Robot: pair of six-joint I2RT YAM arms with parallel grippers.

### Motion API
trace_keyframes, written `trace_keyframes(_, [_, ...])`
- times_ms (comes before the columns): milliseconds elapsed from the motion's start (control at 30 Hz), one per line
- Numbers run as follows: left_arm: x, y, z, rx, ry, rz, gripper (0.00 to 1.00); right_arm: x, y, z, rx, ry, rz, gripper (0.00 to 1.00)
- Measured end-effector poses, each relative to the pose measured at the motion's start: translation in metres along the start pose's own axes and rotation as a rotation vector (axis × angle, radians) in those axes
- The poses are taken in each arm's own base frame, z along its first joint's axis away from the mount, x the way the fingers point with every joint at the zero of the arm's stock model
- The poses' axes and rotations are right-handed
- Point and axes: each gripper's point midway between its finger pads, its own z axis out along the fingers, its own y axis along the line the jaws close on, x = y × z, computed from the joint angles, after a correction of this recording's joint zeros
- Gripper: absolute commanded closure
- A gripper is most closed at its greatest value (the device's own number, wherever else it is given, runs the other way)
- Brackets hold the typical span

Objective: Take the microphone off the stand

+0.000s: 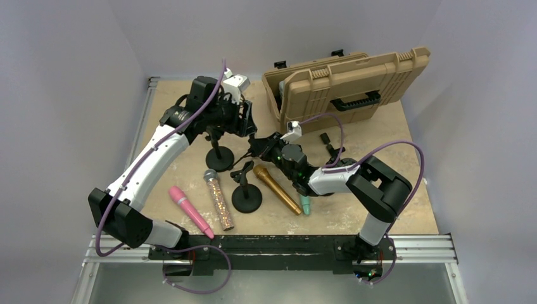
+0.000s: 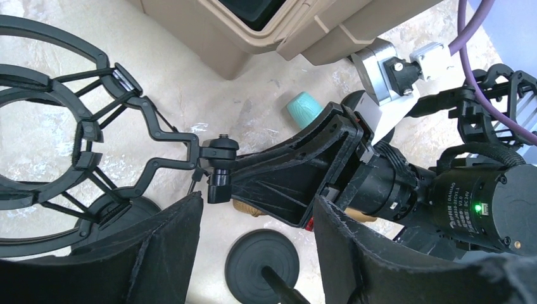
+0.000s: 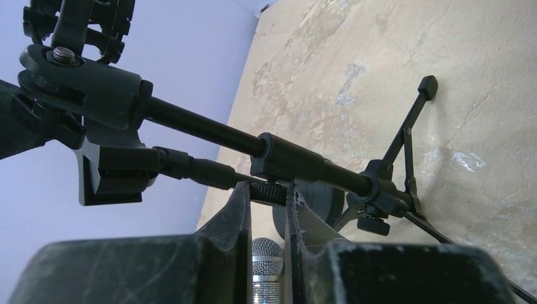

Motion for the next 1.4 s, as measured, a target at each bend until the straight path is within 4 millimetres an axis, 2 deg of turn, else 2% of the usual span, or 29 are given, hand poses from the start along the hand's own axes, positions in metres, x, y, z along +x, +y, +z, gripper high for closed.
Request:
trace_keyframes(300, [-0.003,0.015,0.0,-0.081,-0.014,-0.014,0.49,-0.003,-0.001,0.004,0.025,-0.015,-0.058,1.0])
trace_keyframes(467, [-0.012,0.016,0.0,-0.082,-0.05,-0.039,0.54,-0.006,-0.002,0.007,0.046,-0.024,-0.097,1.0])
trace_keyframes(600, [-0.019,0.015,0.0,-0.068,-0.079,-0.054,0.35,-0.007,-0.004,0.008,0.057,-0.031,-0.111,1.0])
trace_keyframes(667, [-0.021,0.015,-0.002,-0.068,-0.086,-0.068,0.33,-0.008,-0.004,0.008,0.059,-0.034,-0.114,1.0])
trace_keyframes(900, [-0.037,0.007,-0.009,-0.029,-0.132,-0.103,0.48,-0.009,-0.008,-0.004,0.034,-0.028,-0.112,1.0])
trace_keyframes(1000, [-0.044,0.001,-0.004,0.011,-0.141,-0.123,0.52,-0.01,-0.009,-0.011,0.024,-0.033,-0.102,1.0])
trace_keyframes(1167, [-0.037,0.003,0.019,0.047,-0.108,-0.16,0.53,-0.007,-0.007,-0.014,0.022,-0.037,-0.1,1.0])
trace_keyframes(1400, [-0.034,0.004,0.021,0.054,-0.124,-0.153,0.61,-0.001,-0.003,-0.01,0.087,-0.055,-0.119,1.0])
